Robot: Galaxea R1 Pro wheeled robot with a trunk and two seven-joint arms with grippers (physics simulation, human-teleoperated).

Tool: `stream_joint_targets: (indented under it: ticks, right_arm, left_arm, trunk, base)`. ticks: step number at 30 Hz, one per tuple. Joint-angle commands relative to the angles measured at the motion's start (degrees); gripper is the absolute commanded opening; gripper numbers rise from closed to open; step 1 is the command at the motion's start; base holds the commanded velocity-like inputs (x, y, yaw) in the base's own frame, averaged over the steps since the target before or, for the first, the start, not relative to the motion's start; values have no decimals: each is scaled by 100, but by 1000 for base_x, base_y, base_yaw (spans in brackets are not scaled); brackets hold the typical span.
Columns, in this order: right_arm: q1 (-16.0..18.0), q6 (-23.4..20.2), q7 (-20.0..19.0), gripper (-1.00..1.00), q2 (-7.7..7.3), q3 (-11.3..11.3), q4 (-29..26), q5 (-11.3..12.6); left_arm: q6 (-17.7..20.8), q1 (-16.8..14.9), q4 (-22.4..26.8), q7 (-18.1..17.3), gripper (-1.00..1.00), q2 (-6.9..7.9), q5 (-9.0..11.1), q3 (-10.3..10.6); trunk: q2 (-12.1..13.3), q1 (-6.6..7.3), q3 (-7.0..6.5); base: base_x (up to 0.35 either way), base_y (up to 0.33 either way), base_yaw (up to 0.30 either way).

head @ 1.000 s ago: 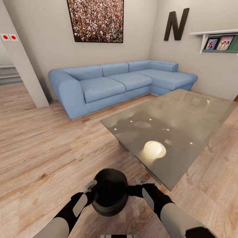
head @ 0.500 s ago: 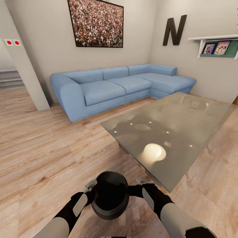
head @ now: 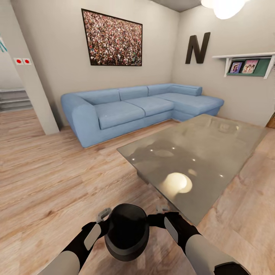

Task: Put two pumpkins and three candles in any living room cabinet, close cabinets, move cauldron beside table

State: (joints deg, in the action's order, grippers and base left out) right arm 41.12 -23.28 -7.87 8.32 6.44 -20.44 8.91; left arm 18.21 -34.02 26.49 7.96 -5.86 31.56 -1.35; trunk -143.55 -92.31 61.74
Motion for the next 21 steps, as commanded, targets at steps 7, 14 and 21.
stream_joint_targets:
  ticks: [7,14,21]
  right_arm:
    - [1,-27,14,100,-5,41,-8,58]
    - [1,-27,14,100,-5,41,-5,58]
    - [1,-27,14,100,3,41,-4,58]
  left_arm:
    - [30,0,14,36,100,-3,52,-20]
    - [25,0,14,31,100,-3,53,-23]
    - [25,0,14,31,100,-3,52,-23]
  trunk:
    - [8,19,-151]
    - [17,37,-306]
    - [26,55,-461]
  base:
    - [-173,0,0]
    - [-11,0,0]
    - [0,0,0]
